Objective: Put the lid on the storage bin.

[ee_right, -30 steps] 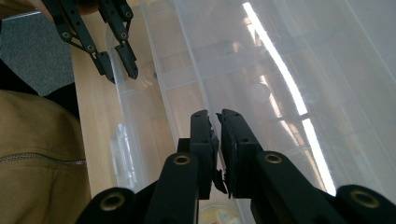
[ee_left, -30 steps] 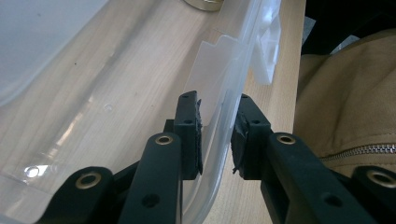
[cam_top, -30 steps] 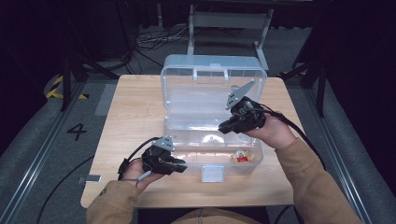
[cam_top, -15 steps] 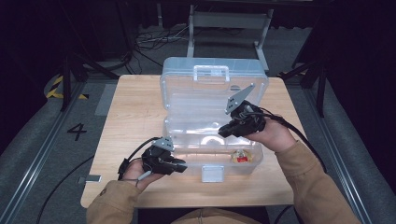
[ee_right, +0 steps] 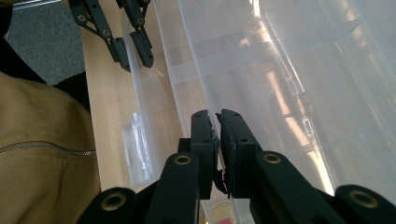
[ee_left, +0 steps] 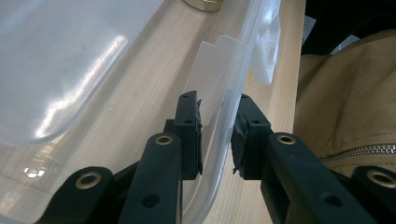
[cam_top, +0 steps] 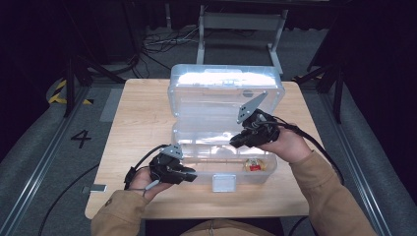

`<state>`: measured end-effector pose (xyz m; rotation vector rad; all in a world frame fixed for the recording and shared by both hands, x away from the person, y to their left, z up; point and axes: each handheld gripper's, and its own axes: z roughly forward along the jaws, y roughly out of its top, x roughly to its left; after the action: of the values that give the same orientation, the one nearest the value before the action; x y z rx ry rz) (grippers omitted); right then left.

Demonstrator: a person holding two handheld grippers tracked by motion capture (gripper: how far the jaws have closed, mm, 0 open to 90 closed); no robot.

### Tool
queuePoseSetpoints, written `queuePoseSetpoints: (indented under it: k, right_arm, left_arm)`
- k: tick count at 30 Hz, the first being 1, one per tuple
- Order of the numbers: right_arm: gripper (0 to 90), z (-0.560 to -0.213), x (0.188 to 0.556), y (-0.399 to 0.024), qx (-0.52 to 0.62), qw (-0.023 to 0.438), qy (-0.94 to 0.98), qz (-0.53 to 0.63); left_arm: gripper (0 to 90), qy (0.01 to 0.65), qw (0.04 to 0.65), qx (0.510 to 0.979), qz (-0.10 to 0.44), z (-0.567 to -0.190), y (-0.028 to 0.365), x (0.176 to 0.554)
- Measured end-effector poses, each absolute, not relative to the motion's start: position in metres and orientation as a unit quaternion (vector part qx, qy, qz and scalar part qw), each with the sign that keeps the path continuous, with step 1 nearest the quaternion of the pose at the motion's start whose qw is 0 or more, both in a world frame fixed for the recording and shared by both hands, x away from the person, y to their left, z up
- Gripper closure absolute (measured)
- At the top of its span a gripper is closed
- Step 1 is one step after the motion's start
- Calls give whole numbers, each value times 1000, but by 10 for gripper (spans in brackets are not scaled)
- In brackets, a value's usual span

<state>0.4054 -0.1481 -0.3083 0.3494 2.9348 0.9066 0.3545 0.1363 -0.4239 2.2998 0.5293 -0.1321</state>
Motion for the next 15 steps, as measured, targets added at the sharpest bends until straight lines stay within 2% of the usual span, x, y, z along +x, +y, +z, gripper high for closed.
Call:
queuePoseSetpoints:
  k: [15]
  right_arm:
    - [844, -312, 403, -149, 114, 19, 949, 293]
  left_arm:
    - [745, 206, 381, 900, -50, -424, 137, 355]
